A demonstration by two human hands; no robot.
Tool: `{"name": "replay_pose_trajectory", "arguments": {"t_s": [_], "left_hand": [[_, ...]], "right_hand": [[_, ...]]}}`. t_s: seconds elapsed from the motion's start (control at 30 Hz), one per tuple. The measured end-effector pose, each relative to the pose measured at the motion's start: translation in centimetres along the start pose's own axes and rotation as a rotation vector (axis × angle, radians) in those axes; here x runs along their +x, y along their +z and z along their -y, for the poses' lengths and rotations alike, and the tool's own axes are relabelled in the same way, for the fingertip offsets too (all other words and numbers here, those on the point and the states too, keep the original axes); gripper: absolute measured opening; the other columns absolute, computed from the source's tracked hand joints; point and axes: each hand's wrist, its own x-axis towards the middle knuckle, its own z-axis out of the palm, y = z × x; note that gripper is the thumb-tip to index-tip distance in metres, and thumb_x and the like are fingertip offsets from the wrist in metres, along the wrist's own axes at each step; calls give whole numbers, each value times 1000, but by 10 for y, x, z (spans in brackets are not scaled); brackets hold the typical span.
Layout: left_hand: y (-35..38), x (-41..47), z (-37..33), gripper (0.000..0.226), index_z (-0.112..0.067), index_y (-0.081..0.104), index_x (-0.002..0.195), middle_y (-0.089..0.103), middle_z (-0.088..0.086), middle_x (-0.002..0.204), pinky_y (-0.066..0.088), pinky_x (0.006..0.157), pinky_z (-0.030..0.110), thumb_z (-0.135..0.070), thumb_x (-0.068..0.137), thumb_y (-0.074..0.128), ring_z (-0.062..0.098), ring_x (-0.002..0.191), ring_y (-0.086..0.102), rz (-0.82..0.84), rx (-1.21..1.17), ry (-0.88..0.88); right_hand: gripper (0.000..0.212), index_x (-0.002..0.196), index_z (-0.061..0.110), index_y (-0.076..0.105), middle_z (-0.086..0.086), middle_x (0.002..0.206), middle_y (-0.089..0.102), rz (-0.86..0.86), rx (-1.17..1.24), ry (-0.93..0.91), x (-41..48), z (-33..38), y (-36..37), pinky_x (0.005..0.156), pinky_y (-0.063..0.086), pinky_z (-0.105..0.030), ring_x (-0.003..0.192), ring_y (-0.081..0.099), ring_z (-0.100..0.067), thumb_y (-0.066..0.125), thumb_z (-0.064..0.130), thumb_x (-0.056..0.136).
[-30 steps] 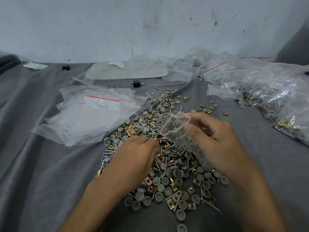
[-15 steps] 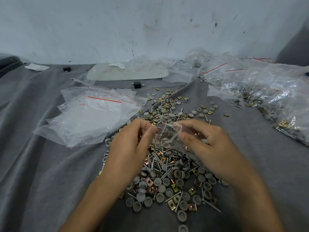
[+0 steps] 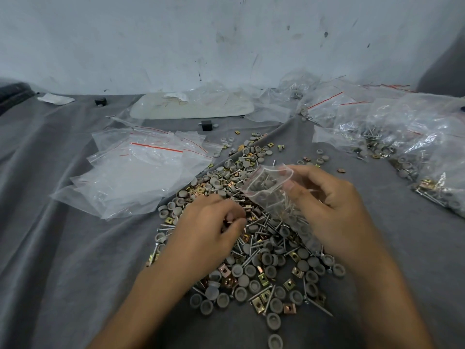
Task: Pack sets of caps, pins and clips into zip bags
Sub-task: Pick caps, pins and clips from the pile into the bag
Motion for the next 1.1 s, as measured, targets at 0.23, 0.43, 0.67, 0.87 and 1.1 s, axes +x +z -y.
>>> {"name": "replay_pose_trajectory", "arguments": {"t_s": [0.23, 0.43, 0.67, 0.87, 1.1], "left_hand": [[8, -2, 3, 28, -38, 64, 122, 53, -15, 109, 36, 98, 33, -48, 99, 51, 11, 107, 42, 74, 244, 13], [11, -1, 1, 37, -37, 62, 130, 53, -15, 118, 37, 99, 33, -52, 99, 49, 12, 110, 43, 113, 302, 28], [11, -3, -1, 27, -36, 64, 120, 52, -17, 112, 32, 95, 27, -46, 101, 47, 8, 110, 45, 106, 256, 61], [9, 0, -1, 21, -29, 58, 101, 53, -15, 96, 40, 85, 31, -38, 106, 39, 7, 93, 47, -4, 98, 0], [-2, 2, 2, 27, -31, 48, 88, 54, -21, 70, 34, 53, 25, -50, 103, 36, 3, 61, 49, -219, -316, -154]], "right_hand": [[22, 118, 40, 71, 23, 94, 72, -35, 13, 12, 1, 1, -1, 69, 44, -9, 80, 64, 4, 62, 31, 101], [22, 119, 40, 71, 24, 91, 70, -30, 12, 19, 1, 1, -2, 67, 44, -8, 78, 63, 4, 61, 33, 101], [21, 116, 43, 71, 19, 98, 73, -38, 14, 8, 0, 3, -1, 69, 48, -10, 83, 66, -1, 60, 34, 101], [22, 117, 46, 69, 21, 105, 72, -3, 20, 23, 0, 1, -2, 73, 51, -14, 95, 67, -2, 59, 36, 100], [23, 119, 47, 69, 23, 107, 72, 123, -2, 24, 0, 0, 1, 73, 56, -21, 96, 70, 0, 60, 36, 100]]}}
